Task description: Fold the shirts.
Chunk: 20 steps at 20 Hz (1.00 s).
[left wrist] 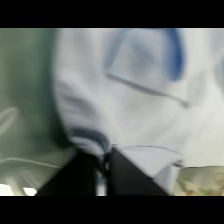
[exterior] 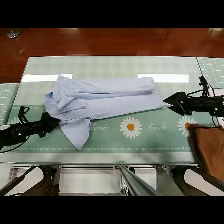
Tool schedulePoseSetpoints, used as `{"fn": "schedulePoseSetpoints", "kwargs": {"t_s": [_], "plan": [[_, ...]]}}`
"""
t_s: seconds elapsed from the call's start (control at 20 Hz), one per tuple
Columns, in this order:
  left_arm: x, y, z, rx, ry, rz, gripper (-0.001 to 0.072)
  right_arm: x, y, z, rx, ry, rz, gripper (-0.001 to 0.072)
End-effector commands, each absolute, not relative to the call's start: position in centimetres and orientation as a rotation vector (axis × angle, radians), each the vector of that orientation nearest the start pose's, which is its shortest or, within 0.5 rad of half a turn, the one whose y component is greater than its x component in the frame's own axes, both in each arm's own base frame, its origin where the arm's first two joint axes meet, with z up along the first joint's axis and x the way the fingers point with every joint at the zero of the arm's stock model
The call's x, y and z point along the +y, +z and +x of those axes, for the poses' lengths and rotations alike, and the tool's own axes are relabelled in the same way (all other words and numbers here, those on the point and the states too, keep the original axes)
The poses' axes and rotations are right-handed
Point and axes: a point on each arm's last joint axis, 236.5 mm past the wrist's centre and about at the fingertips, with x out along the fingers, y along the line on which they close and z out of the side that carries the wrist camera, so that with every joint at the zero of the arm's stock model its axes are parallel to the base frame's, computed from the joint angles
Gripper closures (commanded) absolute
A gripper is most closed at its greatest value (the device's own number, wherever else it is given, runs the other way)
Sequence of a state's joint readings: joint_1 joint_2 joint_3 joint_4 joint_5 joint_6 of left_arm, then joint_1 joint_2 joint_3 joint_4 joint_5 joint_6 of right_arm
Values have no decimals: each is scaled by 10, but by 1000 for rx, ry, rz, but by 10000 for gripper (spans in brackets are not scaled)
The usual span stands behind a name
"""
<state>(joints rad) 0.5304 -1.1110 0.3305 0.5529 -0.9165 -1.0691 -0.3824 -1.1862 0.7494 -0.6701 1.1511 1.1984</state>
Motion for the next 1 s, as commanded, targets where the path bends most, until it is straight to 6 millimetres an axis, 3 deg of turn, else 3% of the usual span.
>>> {"fn": "schedulePoseSetpoints", "kwargs": {"t_s": [0.0, 0.1, 0.2, 0.4, 0.55, 0.8, 0.85, 0.95], "plan": [[-36, -91, 281, 1135, -99, -1062, 689, 12, -26, 351, 1128, 122, 863, 87], [-37, -83, 285, 1129, -126, -1056, 689, -20, -50, 347, 1157, -56, 859, 87], [-36, -79, 289, 1122, -137, -1048, 689, -25, -74, 337, 1239, -121, 888, 88], [-36, -79, 289, 1121, -136, -1048, 689, -2, -98, 347, 1307, -49, 1009, 88], [-36, -79, 289, 1121, -136, -1048, 689, 16, -100, 369, 1338, 19, 949, 88], [-36, -79, 289, 1121, -136, -1049, 689, 74, -100, 396, 1423, 157, 856, 112], [-36, -79, 289, 1122, -138, -1050, 689, 82, -98, 401, 1426, 179, 835, 231], [-39, -70, 294, 1107, -164, -1067, 689, 88, -89, 411, 1406, 216, 770, 685]]}}
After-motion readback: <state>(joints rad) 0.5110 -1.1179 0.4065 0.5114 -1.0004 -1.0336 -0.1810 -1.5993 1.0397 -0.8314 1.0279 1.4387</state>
